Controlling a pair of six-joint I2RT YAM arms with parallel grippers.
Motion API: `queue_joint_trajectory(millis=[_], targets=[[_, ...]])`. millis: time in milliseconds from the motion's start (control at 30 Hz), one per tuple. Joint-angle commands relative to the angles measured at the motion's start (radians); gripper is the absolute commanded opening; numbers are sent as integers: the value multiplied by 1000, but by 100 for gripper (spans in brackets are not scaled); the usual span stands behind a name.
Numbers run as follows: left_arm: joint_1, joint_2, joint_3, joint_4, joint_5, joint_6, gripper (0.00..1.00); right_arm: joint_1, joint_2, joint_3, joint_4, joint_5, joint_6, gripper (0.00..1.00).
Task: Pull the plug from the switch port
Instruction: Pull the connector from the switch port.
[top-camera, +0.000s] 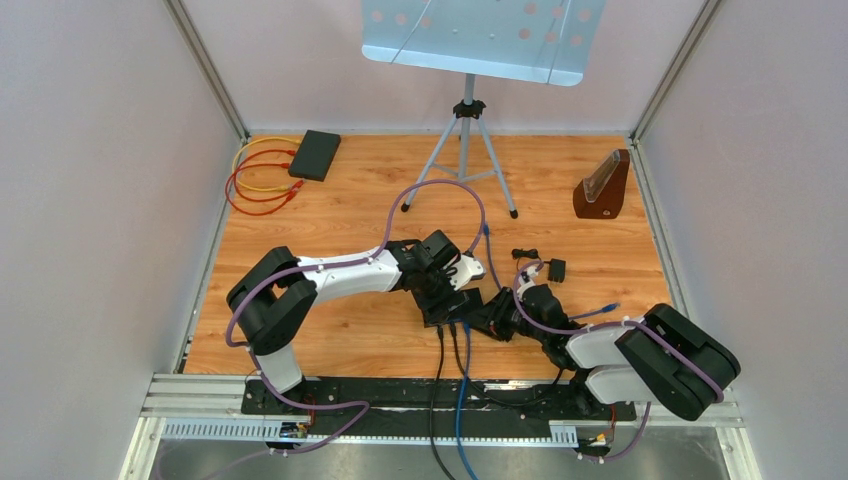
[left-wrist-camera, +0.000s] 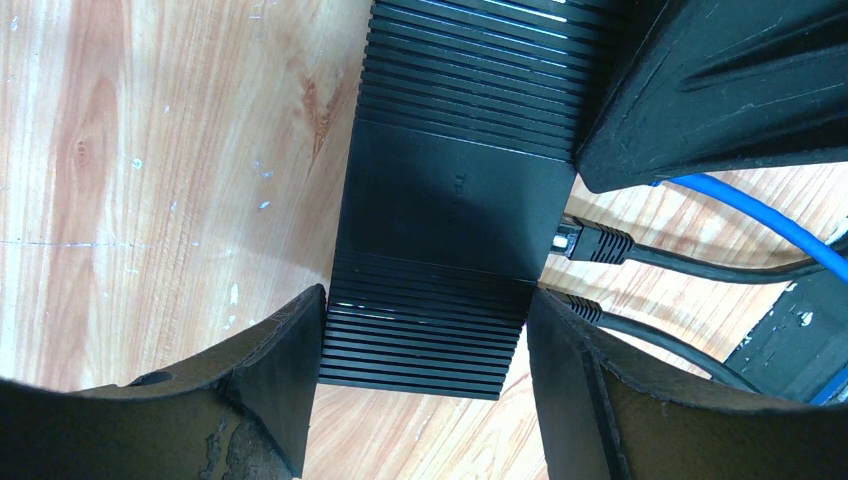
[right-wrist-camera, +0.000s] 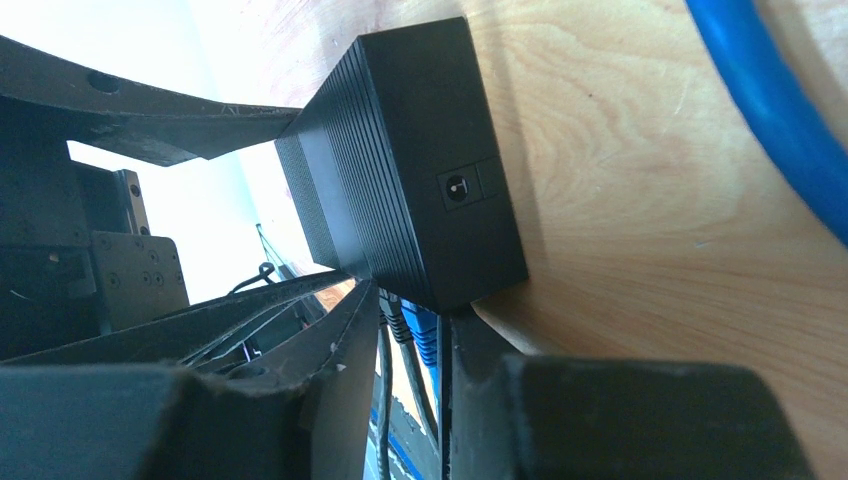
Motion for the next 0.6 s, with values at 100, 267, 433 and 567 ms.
queue_joint_trajectory(millis=[100, 267, 433, 567], targets=[[-9, 36, 4, 1, 54, 13, 58, 6, -4, 20, -19, 54, -10, 16], [-9, 37, 0, 5, 58, 12, 58, 6, 14, 24, -15, 32, -26, 13], [-9, 36, -4, 3, 54, 14, 57, 6, 28, 26, -9, 11, -31, 25], [-9, 37, -4, 5, 54, 18, 57, 6, 36, 29, -9, -4, -39, 28]])
